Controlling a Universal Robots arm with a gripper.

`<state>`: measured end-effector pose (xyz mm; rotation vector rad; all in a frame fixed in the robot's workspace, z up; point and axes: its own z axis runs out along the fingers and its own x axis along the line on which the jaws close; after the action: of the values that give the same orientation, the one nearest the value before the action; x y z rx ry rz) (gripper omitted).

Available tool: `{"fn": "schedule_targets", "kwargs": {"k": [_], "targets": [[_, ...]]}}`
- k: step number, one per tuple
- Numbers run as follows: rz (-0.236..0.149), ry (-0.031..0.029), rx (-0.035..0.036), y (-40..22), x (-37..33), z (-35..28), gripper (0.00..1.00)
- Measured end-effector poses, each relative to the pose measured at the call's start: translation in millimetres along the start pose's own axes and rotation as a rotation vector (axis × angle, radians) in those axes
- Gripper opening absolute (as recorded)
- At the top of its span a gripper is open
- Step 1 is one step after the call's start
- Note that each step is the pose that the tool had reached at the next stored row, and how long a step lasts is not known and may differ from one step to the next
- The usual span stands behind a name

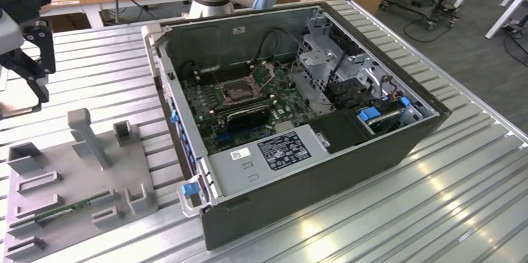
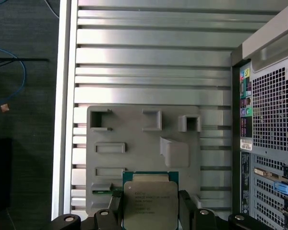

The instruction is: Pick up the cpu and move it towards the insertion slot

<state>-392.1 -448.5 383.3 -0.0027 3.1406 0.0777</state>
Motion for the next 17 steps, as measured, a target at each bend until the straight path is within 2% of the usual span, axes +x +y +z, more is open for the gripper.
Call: {"fn": "schedule_targets", "kwargs": {"k": [17], "targets": [[0.000, -0.0002, -0.0001, 0.0, -11.7, 0.1, 0.55]]}}
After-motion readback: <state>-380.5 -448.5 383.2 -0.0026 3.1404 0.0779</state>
